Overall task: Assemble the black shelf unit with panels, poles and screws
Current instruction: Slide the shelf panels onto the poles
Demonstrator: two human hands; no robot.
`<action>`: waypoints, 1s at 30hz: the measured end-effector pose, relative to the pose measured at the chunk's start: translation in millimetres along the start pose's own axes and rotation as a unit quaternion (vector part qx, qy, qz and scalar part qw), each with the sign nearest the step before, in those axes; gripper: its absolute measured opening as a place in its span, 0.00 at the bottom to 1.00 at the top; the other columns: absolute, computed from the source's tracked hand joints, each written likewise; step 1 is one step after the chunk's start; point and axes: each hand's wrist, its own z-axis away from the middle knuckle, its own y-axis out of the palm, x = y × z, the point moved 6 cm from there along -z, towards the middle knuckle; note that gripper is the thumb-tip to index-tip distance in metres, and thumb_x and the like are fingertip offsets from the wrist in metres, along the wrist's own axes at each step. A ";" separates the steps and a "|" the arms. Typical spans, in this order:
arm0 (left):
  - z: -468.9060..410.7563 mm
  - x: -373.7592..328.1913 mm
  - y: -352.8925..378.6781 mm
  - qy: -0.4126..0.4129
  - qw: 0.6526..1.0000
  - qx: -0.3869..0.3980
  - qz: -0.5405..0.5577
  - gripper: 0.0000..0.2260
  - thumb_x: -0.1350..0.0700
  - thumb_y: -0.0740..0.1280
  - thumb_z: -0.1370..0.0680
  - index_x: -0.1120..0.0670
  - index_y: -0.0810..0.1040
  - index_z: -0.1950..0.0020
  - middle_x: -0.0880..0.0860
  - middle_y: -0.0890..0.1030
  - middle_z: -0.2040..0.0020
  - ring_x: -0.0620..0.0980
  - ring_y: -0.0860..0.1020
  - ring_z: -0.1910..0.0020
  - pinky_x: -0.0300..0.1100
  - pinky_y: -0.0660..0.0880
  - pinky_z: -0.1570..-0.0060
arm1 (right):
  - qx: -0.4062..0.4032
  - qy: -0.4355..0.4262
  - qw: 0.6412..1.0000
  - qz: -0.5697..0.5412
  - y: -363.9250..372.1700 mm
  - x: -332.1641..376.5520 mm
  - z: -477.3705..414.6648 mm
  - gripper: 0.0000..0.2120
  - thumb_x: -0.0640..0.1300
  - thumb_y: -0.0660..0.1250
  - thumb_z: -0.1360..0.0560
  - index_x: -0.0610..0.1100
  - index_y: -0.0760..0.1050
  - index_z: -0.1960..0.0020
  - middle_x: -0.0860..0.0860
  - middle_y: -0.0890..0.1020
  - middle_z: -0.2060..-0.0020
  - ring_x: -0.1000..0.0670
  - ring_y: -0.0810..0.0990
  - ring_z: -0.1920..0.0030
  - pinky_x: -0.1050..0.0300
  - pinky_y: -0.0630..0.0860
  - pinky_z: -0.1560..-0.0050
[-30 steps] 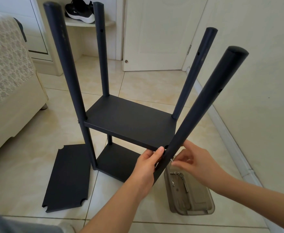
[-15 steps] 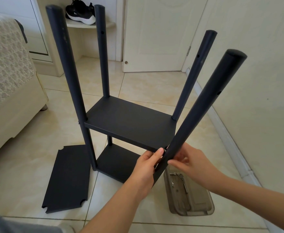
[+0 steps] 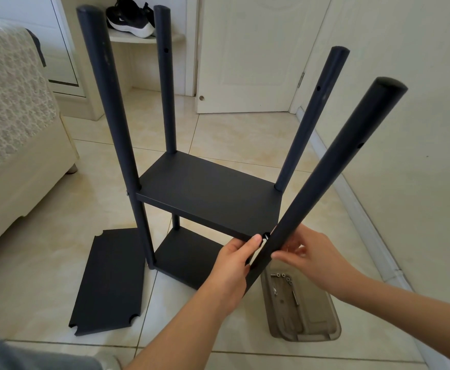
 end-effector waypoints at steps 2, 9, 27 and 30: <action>0.3 0.2 -0.6 0.001 1.000 0.001 0.003 0.08 0.50 0.67 0.19 0.53 0.82 0.48 0.51 0.87 0.52 0.44 0.85 0.52 0.32 0.77 0.62 | 0.005 -0.003 1.000 0.004 0.4 0.9 -0.8 0.14 0.52 0.72 0.27 0.56 0.71 0.46 0.64 0.77 0.58 0.61 0.79 0.58 0.75 0.73 0.62; 0.0 -0.7 -1.7 -0.001 1.000 0.005 0.003 0.07 0.51 0.67 0.19 0.53 0.83 0.47 0.51 0.86 0.51 0.44 0.84 0.52 0.33 0.77 0.61 | 0.013 -0.011 1.000 0.014 2.6 3.5 -3.1 0.14 0.51 0.73 0.27 0.56 0.71 0.46 0.63 0.77 0.59 0.58 0.79 0.58 0.73 0.73 0.63; 1.0 0.7 -1.4 -0.011 1.000 -0.002 0.000 0.07 0.50 0.68 0.20 0.52 0.82 0.47 0.50 0.86 0.51 0.43 0.84 0.52 0.36 0.75 0.59 | 0.005 -0.013 1.000 0.023 -0.7 -1.2 -6.1 0.14 0.53 0.73 0.29 0.63 0.68 0.54 0.64 0.76 0.62 0.60 0.78 0.62 0.77 0.71 0.65; 1.7 1.3 -1.2 -0.013 1.000 -0.004 0.009 0.05 0.50 0.68 0.20 0.50 0.82 0.49 0.49 0.86 0.51 0.42 0.84 0.53 0.32 0.76 0.64 | 0.003 -0.014 1.000 0.014 -1.8 -2.0 -6.1 0.14 0.52 0.74 0.29 0.63 0.68 0.56 0.63 0.77 0.62 0.59 0.78 0.61 0.77 0.72 0.63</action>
